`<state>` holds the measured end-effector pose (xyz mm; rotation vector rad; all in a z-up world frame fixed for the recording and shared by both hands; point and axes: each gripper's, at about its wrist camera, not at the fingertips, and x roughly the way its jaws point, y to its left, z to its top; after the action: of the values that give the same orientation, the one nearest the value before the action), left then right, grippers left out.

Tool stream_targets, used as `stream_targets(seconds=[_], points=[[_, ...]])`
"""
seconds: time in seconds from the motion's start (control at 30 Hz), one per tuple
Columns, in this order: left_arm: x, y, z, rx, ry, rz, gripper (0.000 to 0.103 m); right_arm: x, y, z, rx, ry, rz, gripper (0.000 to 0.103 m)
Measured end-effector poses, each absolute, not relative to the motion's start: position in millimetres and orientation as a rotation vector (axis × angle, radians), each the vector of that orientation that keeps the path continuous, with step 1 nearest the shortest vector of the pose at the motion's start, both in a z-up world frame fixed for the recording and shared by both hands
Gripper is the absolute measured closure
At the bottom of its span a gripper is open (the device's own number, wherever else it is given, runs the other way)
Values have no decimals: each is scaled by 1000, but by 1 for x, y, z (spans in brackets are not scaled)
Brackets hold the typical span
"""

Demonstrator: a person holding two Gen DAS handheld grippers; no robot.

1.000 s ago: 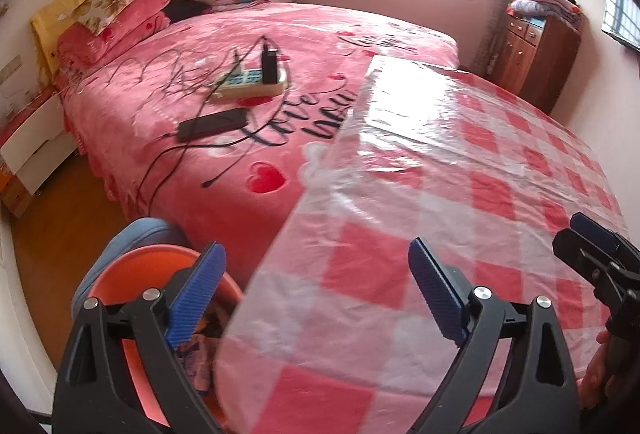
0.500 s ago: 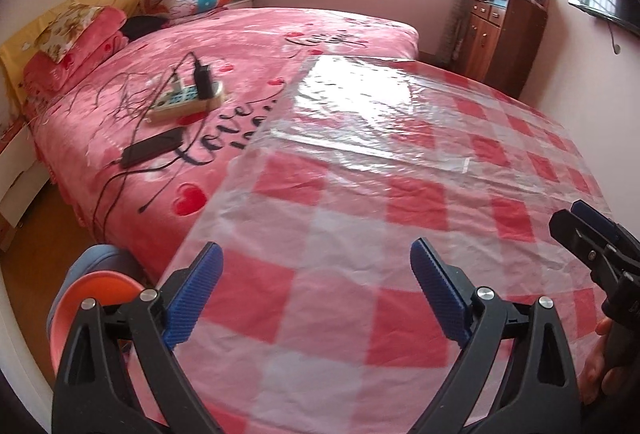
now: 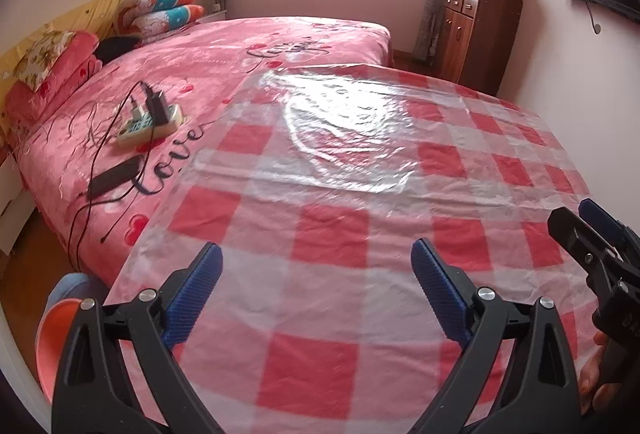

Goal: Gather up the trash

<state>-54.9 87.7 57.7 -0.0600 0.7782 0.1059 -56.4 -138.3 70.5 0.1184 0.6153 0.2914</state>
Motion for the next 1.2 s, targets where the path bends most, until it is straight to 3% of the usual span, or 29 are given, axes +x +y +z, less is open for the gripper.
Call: stream_targets(seconds=[1.2], points=[[-37,1,104,65,636,64,7,-82,-206,97,148,429,161,14]])
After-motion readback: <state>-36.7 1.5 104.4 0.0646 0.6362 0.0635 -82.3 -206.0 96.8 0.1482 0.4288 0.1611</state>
